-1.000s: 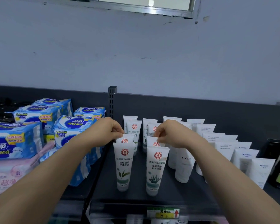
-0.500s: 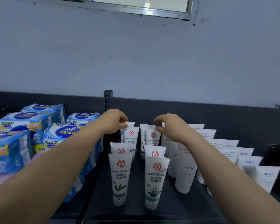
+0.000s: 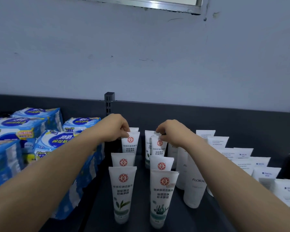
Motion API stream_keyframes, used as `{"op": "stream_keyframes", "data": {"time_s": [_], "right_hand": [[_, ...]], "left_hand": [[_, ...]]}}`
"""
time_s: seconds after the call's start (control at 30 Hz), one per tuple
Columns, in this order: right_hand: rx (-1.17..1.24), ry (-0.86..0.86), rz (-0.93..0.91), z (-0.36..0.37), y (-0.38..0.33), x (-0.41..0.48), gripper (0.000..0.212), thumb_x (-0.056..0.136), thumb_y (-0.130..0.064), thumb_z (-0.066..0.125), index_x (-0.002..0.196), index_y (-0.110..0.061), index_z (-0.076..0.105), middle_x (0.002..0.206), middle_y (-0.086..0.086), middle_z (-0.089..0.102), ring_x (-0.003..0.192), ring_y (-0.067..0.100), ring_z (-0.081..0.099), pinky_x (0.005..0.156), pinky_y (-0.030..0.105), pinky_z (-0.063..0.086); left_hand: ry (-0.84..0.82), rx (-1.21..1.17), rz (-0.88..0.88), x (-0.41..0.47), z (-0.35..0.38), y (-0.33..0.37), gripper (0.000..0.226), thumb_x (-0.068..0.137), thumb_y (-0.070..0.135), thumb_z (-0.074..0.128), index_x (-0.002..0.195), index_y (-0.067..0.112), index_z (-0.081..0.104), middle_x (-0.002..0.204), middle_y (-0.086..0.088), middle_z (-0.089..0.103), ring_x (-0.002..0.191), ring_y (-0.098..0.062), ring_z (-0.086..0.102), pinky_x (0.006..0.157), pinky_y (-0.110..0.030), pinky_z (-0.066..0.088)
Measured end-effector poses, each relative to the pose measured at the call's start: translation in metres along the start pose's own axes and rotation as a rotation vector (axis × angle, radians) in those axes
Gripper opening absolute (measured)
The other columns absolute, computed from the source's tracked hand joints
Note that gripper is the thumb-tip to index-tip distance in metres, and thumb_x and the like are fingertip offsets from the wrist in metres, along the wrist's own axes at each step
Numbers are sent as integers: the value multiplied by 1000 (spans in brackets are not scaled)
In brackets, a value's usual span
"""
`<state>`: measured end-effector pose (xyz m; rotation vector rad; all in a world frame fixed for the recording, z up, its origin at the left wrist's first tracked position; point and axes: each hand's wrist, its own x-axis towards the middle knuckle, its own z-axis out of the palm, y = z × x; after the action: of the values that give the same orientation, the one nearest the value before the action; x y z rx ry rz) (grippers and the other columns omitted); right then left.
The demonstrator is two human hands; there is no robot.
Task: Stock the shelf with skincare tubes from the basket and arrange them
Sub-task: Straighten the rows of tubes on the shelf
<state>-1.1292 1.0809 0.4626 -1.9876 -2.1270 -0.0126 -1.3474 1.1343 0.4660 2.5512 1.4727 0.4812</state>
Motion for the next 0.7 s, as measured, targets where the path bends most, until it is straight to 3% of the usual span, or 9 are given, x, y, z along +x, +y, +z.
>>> {"op": "stream_keyframes", "data": {"time_s": [0.1, 0.27, 0.43, 0.7], "right_hand": [[-21, -32, 21, 3, -3, 5, 27, 86, -13, 63, 112, -21, 68, 111, 1, 67, 95, 21, 62, 81, 38, 55], [-46, -57, 61, 8, -6, 9, 21, 82, -9, 66, 99, -20, 71, 97, 2, 70, 75, 24, 64, 66, 34, 54], [-75, -35, 58, 9, -8, 8, 18, 81, -16, 70, 97, -23, 71, 99, -1, 70, 86, 24, 65, 74, 35, 55], [-33, -21, 35, -7, -9, -16, 18, 80, -21, 73, 98, -22, 72, 99, -6, 70, 84, 19, 65, 75, 33, 55]], "left_hand": [[-13, -50, -17, -14, -5, -5, 15, 82, 23, 73, 96, 18, 73, 75, 9, 70, 70, -6, 67, 58, -10, 45], [-50, -128, -47, -28, -3, -11, 6, 82, 21, 73, 88, 20, 72, 70, 9, 68, 49, 3, 59, 38, -6, 35], [-72, -126, -52, -32, 4, -17, 7, 80, 26, 74, 77, 30, 70, 69, 10, 70, 56, 1, 60, 48, -9, 40], [-49, -67, 4, -37, -3, -9, 16, 88, 34, 63, 95, 24, 73, 82, 19, 66, 61, 5, 57, 49, -7, 37]]}}
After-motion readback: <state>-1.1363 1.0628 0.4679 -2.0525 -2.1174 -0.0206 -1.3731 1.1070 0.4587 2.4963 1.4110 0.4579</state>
